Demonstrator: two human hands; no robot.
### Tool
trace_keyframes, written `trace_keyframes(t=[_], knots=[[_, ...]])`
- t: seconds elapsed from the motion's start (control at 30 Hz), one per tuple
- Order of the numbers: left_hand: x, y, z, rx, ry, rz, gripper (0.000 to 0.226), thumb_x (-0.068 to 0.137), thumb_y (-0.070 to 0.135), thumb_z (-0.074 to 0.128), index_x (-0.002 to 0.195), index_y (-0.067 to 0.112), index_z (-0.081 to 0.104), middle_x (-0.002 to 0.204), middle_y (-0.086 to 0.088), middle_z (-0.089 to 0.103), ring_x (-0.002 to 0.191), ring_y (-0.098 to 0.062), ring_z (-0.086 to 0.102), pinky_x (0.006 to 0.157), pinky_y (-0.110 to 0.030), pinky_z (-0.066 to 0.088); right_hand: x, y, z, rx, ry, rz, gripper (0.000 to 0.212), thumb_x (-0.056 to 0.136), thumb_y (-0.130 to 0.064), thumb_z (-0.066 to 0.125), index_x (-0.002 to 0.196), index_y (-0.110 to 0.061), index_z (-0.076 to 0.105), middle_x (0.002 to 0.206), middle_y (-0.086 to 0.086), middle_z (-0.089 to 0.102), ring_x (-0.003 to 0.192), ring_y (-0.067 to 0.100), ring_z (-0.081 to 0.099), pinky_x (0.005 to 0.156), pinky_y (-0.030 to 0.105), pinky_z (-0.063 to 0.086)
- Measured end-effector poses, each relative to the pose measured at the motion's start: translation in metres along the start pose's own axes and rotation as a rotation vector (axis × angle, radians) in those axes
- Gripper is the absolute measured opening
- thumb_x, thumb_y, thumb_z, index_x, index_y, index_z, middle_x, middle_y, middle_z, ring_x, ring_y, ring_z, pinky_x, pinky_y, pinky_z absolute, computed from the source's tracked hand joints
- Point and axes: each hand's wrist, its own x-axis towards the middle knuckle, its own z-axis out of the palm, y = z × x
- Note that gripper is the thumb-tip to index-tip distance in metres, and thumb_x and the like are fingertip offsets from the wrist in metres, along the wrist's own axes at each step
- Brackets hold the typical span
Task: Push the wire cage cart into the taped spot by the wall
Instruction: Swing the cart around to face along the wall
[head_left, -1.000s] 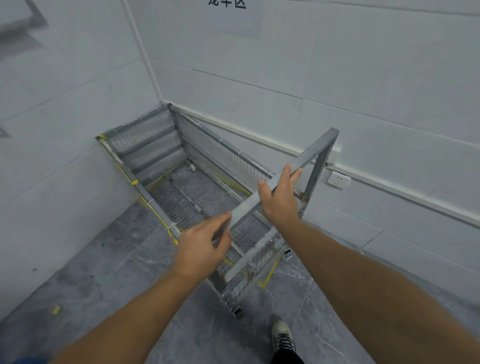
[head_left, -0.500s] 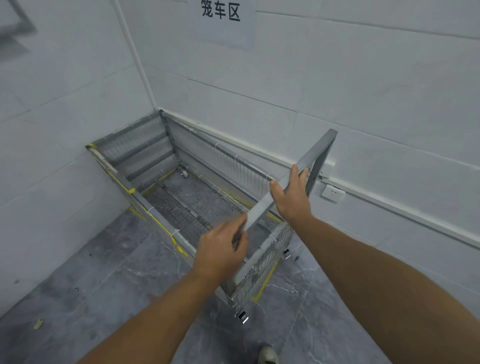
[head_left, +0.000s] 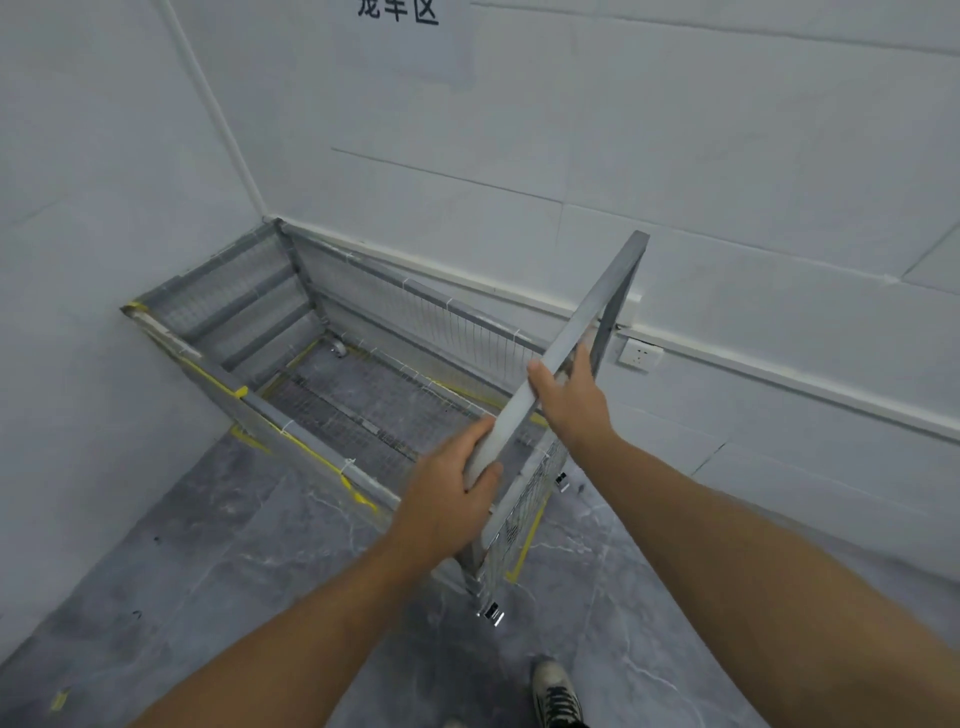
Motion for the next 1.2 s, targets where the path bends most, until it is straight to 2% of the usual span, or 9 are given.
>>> trace_keyframes(t=[0.23, 0.33, 0.53, 0.67, 0.8, 0.9, 1.07, 1.13, 1.2], knots=[[-0.002, -0.004, 0.002, -0.073, 0.032, 0.019, 0.04, 0.09, 0.031, 0.059, 0.13, 0.028, 0.053, 0.1, 0.009, 0.064, 0.084, -0.004, 0.061, 0.07, -0.03, 0.055, -0.022, -0.01, 0.009, -0.012, -0.001, 0.033, 0.042, 0.089, -0.042, 0.064, 0.119, -0.024, 0.041, 0.095, 0.01, 0.065, 0.081, 0.025, 0.068, 0.072, 0.045, 0.059], [0.001, -0.004, 0.005, -0.106, 0.054, 0.019, 0.039, 0.091, 0.023, 0.061, 0.129, 0.028, 0.053, 0.104, 0.009, 0.062, 0.087, -0.002, 0.06, 0.07, -0.024, 0.053, -0.017, -0.007, 0.01, -0.025, 0.014, 0.04, 0.052, 0.076, -0.062, 0.062, 0.113, -0.031, 0.044, 0.103, 0.011, 0.062, 0.087, 0.028, 0.065, 0.077, 0.05, 0.057], [0.014, -0.008, 0.011, -0.121, 0.049, 0.07, 0.037, 0.091, 0.019, 0.061, 0.126, 0.024, 0.053, 0.104, 0.004, 0.059, 0.087, -0.005, 0.058, 0.069, -0.019, 0.05, -0.005, -0.003, 0.011, -0.006, 0.05, 0.062, 0.067, 0.067, -0.072, 0.059, 0.123, -0.041, 0.041, 0.111, 0.009, 0.059, 0.093, 0.029, 0.063, 0.083, 0.05, 0.055], [0.018, -0.009, 0.013, -0.124, 0.066, 0.091, 0.037, 0.088, 0.027, 0.058, 0.125, 0.025, 0.054, 0.099, 0.004, 0.059, 0.082, -0.007, 0.059, 0.066, -0.018, 0.049, 0.002, -0.001, 0.008, 0.075, 0.049, 0.048, 0.056, 0.085, -0.049, 0.067, 0.132, -0.029, 0.043, 0.099, 0.012, 0.063, 0.084, 0.028, 0.066, 0.074, 0.047, 0.058], [0.028, -0.007, 0.022, -0.129, 0.063, 0.062, 0.037, 0.087, 0.03, 0.057, 0.124, 0.023, 0.054, 0.101, 0.004, 0.06, 0.084, -0.006, 0.058, 0.069, -0.027, 0.053, 0.02, 0.003, 0.005, 0.122, 0.057, 0.093, 0.082, 0.086, -0.047, 0.068, 0.153, -0.031, 0.024, 0.118, 0.003, 0.057, 0.096, 0.023, 0.064, 0.085, 0.043, 0.055], [0.043, -0.003, 0.031, -0.129, 0.071, 0.039, 0.039, 0.086, 0.035, 0.055, 0.124, 0.025, 0.054, 0.104, 0.003, 0.059, 0.087, -0.009, 0.059, 0.072, -0.033, 0.055, 0.038, -0.001, -0.003, 0.092, 0.047, 0.112, 0.085, 0.085, -0.048, 0.069, 0.154, -0.028, 0.023, 0.124, -0.001, 0.057, 0.097, 0.02, 0.062, 0.083, 0.036, 0.052], [0.07, 0.006, 0.044, -0.13, 0.089, 0.018, 0.041, 0.085, 0.037, 0.055, 0.124, 0.024, 0.054, 0.106, 0.001, 0.058, 0.089, -0.013, 0.058, 0.075, -0.038, 0.054, 0.069, -0.005, -0.013, 0.066, 0.032, 0.097, 0.06, 0.088, -0.041, 0.068, 0.139, -0.023, 0.043, 0.111, 0.007, 0.063, 0.087, 0.021, 0.062, 0.068, 0.03, 0.048], [0.081, 0.009, 0.049, -0.134, 0.097, 0.011, 0.041, 0.085, 0.035, 0.055, 0.124, 0.024, 0.055, 0.106, 0.002, 0.057, 0.089, -0.011, 0.058, 0.076, -0.037, 0.054, 0.082, -0.006, -0.016, 0.052, 0.023, 0.098, 0.063, 0.086, -0.045, 0.068, 0.14, -0.024, 0.043, 0.114, 0.009, 0.061, 0.09, 0.021, 0.063, 0.069, 0.029, 0.049], [0.092, 0.01, 0.054, -0.131, 0.103, 0.005, 0.04, 0.086, 0.034, 0.055, 0.125, 0.024, 0.054, 0.106, 0.002, 0.057, 0.089, -0.009, 0.058, 0.075, -0.036, 0.054, 0.093, -0.009, -0.021, 0.021, 0.007, 0.086, 0.05, 0.088, -0.043, 0.067, 0.129, -0.023, 0.048, 0.114, 0.01, 0.061, 0.086, 0.02, 0.062, 0.065, 0.028, 0.048]])
